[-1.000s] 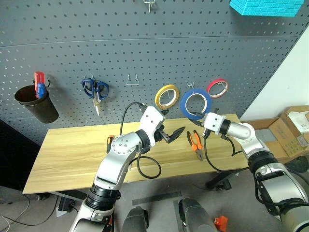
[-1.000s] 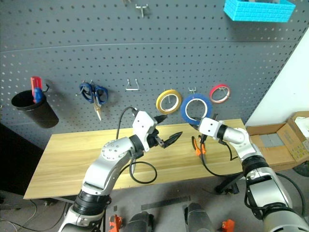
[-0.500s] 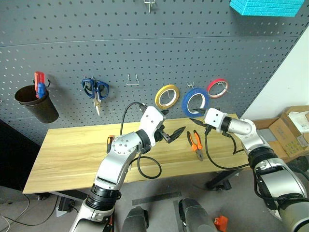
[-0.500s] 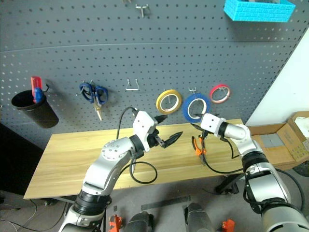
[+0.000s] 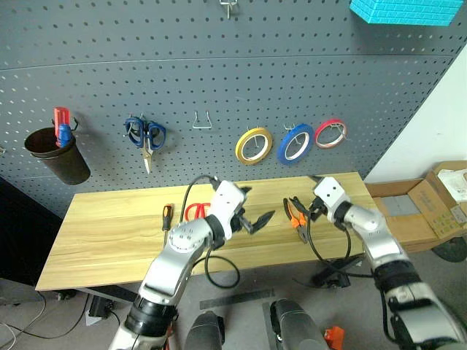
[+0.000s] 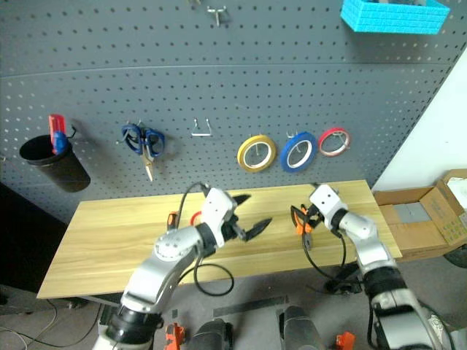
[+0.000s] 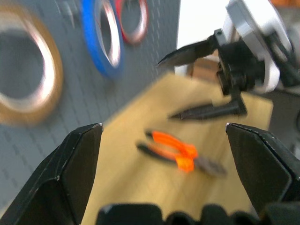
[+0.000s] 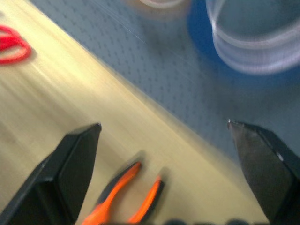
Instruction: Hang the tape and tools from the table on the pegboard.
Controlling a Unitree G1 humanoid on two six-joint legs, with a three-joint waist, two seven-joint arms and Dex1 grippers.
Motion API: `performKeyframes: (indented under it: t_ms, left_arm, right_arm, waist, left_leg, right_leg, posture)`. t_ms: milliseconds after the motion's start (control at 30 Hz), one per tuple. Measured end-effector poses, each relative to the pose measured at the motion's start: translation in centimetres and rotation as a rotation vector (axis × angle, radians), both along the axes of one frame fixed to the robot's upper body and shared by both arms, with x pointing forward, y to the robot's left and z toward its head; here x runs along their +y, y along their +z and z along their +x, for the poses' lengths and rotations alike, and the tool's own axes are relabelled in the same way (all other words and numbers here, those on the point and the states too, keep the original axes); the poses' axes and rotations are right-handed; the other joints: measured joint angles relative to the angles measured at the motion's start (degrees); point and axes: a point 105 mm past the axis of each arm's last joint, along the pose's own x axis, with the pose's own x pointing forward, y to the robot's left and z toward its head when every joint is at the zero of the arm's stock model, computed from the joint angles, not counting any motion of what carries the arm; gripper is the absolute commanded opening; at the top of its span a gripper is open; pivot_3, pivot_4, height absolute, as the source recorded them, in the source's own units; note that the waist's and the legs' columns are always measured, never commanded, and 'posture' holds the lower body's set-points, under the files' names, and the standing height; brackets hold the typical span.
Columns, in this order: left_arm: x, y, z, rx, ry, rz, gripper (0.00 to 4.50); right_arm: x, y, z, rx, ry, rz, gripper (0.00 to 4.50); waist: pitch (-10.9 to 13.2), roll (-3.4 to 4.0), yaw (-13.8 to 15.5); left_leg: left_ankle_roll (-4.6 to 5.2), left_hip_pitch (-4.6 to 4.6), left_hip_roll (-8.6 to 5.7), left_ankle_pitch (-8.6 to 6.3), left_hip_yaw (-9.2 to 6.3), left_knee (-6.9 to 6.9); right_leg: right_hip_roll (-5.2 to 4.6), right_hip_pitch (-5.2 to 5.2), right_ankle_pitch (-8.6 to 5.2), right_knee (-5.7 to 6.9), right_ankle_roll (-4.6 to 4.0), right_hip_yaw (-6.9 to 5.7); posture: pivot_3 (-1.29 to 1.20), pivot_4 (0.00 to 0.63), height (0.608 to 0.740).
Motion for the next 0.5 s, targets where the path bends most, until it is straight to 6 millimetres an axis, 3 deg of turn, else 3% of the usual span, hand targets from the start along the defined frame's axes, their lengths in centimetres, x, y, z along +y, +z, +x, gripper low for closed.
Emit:
performKeyframes:
  t_ms: [100, 233, 500]
  left_arm:
    - [0.6, -1.5, -0.8, 0.022, -0.006, 0.050, 4.50]
    - [0.5, -1.7, -1.0, 0.017, -0.014, 0.066, 4.50]
    - [1.5, -1.3, -0.6, -0.005, 0.044, 0.071, 4.50]
  right_arm:
    - [0.4, -1.1, -0.2, 0.185, -0.151, 0.068, 4.48]
    - [0.8, 0.2, 1.2, 0.274, -0.277, 0.128, 4.48]
    - [1.5, -0.1, 2.5, 0.384, -0.321, 0.088, 4.48]
  waist:
    - [0.63, 0.36, -0.24]
    - [1.86, 0.49, -0.33]
    - [3.83, 0.33, -0.25]
  left_leg:
    - [0.18, 0.04, -0.04, 0.11, 0.00, 0.02]
    - [0.33, -0.05, -0.07, 0.19, -0.03, 0.00]
    - [0.33, -0.27, -0.08, 0.15, -0.09, -0.67]
  right_leg:
    - [0.00, 0.03, -0.20, -0.02, -0.15, 0.03]
    - [0.00, -0.01, -0.20, -0.05, -0.13, 0.01]
    - [-0.01, -0.37, -0.17, -0.20, 0.08, -0.04]
  posture:
    - [-0.03, 0.271, 0.740]
    - [-0.02, 0.302, 0.740]
    - [0.01, 0.337, 0.740]
